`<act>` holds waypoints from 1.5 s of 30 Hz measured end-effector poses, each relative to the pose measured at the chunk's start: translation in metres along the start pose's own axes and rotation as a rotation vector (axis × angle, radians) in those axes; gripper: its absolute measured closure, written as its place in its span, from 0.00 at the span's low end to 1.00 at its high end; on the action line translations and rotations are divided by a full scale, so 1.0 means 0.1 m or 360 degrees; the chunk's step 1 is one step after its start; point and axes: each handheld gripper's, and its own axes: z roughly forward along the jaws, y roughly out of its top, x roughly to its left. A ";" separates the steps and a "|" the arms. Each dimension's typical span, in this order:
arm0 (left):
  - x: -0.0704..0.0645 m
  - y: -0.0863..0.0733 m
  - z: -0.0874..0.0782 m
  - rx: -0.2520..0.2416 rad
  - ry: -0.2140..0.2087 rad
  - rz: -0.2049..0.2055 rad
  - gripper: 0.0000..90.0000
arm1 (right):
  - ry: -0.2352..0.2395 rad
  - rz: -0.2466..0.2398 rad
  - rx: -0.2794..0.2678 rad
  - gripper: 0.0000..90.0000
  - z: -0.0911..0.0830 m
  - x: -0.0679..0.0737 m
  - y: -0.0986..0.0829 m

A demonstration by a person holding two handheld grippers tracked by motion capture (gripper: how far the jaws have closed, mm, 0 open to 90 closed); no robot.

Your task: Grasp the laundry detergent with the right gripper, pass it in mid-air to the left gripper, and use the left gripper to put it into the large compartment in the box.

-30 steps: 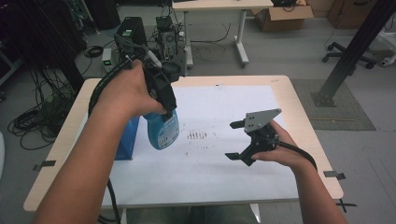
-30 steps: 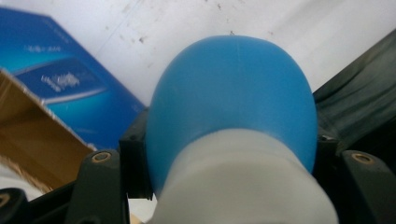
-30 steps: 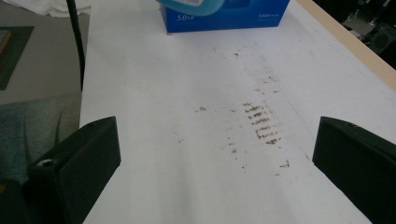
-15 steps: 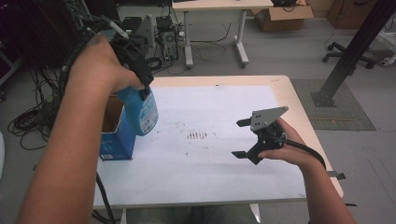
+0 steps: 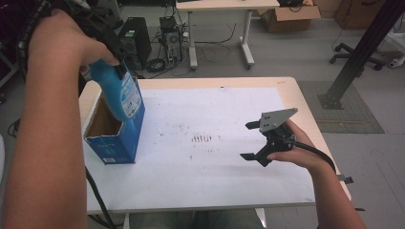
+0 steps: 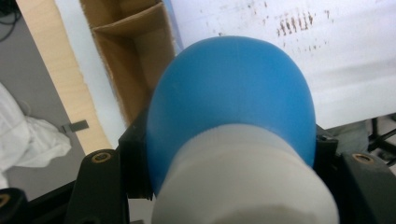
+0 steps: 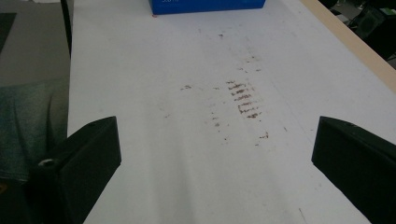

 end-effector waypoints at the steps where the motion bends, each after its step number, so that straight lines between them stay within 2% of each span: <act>1: 0.04 0.00 0.00 -0.0002 -0.0005 -0.0016 0.42 | -0.0002 0.0001 -0.0002 0.02 0.00 0.00 0.00; 7: 0.22 -0.01 0.00 -0.0044 0.0049 -0.0047 0.42 | -0.0010 0.0014 -0.0008 0.02 -0.03 -0.04 0.00; 16: 0.39 0.00 0.05 -0.0008 0.0024 -0.0107 0.42 | -0.0002 0.0028 -0.0005 0.02 0.01 -0.05 -0.01; 27: 0.61 0.02 0.14 0.0009 0.0052 -0.0259 0.42 | -0.0007 0.0019 -0.0025 0.02 -0.02 -0.04 0.01; 35: 0.71 0.03 0.25 0.0004 0.0069 -0.0290 0.42 | -0.0011 0.0023 -0.0027 0.02 0.00 -0.03 0.01; 45: 0.76 0.02 0.43 0.0017 0.0049 -0.0284 0.42 | -0.0004 0.0023 -0.0023 0.02 0.03 0.00 0.01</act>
